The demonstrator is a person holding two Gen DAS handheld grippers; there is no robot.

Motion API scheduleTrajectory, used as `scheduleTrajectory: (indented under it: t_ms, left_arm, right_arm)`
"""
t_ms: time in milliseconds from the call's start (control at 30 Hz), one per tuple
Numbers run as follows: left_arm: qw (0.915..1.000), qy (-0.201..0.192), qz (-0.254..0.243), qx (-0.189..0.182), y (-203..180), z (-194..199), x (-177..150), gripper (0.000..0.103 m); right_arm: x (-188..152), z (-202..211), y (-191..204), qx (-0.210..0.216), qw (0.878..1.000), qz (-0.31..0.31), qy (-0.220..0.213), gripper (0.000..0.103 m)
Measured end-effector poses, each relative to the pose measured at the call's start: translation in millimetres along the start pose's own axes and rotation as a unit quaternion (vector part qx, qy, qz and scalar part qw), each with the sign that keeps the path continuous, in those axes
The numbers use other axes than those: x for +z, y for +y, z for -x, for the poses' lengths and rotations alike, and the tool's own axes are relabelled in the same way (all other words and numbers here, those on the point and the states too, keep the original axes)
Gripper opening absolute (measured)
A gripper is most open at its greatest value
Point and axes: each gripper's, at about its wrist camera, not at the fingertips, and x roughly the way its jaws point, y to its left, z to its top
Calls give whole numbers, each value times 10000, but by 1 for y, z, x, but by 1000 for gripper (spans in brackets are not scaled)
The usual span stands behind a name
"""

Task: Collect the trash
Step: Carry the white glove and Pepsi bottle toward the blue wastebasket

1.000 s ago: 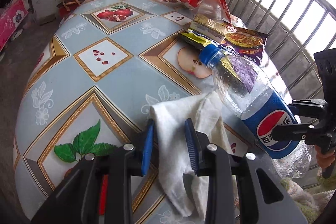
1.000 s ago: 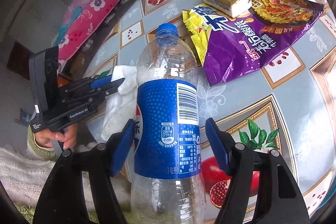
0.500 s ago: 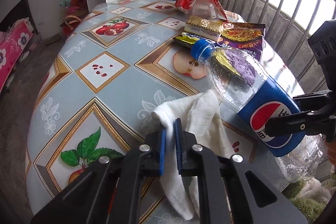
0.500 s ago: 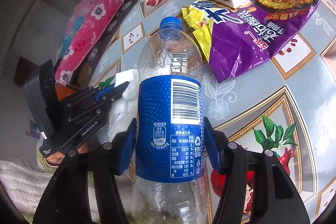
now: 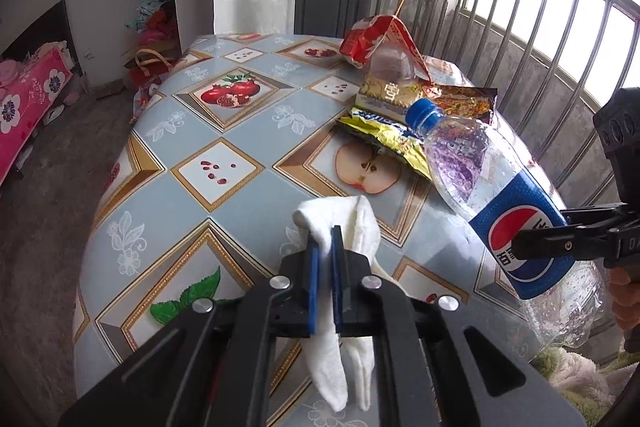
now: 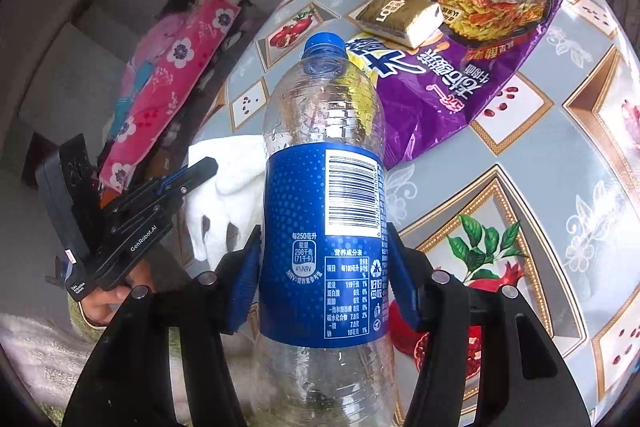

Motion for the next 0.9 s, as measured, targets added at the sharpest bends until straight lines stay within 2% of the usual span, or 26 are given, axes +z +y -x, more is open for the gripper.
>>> scheduleTrajectory:
  t_ms: [267, 400, 533, 733, 800, 900]
  left_arm:
    - [9986, -436, -49, -284, -3, 31, 26, 5]
    - [9959, -622, -237, -614, -16, 41, 47, 5]
    - [9897, -844, -535, -1024, -39, 47, 70, 5]
    - [9717, -826, -1131, -1902, -100, 40, 108, 5]
    - [9627, -715, -1364, -2223, -130, 34, 121, 5]
    - [9442, -524, -1683, -2782, -183, 25, 139, 5]
  right_arm:
    - [-4, 37, -5, -47, 9978, -182, -629, 54]
    - [-6, 58, -11, -81, 9937, -384, -1047, 54]
    - [-12, 83, -23, -124, 9867, -717, -1455, 54]
    - [-34, 131, -55, -374, 9659, -1310, -2201, 54]
    - [-47, 153, -72, -499, 9528, -1607, -2526, 54]
    - [-75, 189, -106, -753, 9250, -2179, -3021, 54]
